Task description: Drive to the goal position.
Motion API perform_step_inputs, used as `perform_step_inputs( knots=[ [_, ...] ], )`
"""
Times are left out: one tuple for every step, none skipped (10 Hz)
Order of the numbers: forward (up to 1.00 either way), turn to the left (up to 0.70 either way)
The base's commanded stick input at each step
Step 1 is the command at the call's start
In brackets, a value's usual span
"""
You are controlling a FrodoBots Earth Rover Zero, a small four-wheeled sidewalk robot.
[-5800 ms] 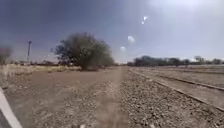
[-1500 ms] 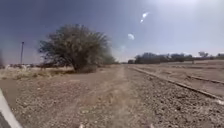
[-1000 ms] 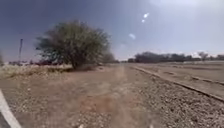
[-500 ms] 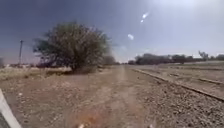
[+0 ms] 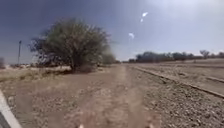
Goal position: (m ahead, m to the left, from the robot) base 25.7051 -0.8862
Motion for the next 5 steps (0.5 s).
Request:
perform_step_inputs(
  knots=[
    [0.70,0.00],
    [0.70,0.00],
    [0.70,0.00],
    [0.70,0.00],
    [0.70,0.00]
  ],
)
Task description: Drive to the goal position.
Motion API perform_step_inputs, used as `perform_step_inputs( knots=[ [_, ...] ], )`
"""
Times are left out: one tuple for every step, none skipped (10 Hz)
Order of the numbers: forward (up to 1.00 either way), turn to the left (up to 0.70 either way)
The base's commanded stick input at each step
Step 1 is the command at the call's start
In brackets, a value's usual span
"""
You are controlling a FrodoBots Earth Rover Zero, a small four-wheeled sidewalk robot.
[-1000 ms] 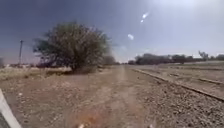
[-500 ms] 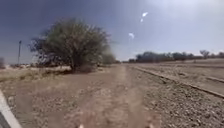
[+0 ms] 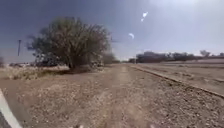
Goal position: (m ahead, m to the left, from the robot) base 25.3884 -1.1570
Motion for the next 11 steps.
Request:
perform_step_inputs(
  knots=[
    [0.70,0.00],
    [0.70,0.00],
    [0.70,0.00],
    [0.70,0.00],
    [0.70,0.00],
    [0.70,0.00],
    [0.70,0.00],
    [0.70,0.00],
    [0.70,0.00],
    [0.70,0.00],
    [0.70,0.00]
  ],
)
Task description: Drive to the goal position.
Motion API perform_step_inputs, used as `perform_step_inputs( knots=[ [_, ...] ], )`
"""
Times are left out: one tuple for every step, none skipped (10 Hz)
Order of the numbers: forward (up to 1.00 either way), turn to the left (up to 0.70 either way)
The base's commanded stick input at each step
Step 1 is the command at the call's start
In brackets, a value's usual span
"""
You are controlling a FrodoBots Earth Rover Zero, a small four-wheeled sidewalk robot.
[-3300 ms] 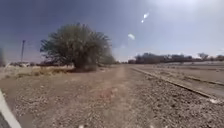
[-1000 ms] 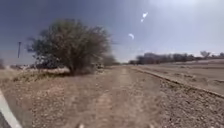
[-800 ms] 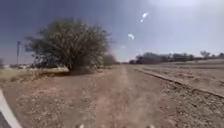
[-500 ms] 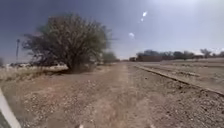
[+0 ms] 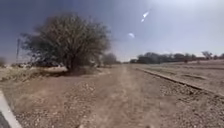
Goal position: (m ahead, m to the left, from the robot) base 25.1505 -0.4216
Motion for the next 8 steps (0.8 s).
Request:
perform_step_inputs(
  knots=[
    [0.70,0.00],
    [0.70,0.00],
    [0.70,0.00],
    [0.70,0.00],
    [0.70,0.00],
    [0.70,0.00],
    [0.70,0.00],
    [0.70,0.00]
  ],
)
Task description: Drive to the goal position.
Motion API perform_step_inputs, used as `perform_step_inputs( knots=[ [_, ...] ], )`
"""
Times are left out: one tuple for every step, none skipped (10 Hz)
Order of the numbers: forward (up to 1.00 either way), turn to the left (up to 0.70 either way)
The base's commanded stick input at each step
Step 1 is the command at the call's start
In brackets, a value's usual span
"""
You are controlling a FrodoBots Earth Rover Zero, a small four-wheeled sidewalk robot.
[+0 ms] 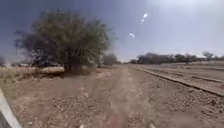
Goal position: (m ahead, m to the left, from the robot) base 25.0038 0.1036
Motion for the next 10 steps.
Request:
perform_step_inputs(
  knots=[
    [0.70,0.00],
    [0.70,0.00],
    [0.70,0.00],
    [0.70,0.00],
    [0.70,0.00],
    [0.70,0.00],
    [0.70,0.00],
    [0.70,0.00],
    [0.70,0.00],
    [0.70,0.00]
  ],
)
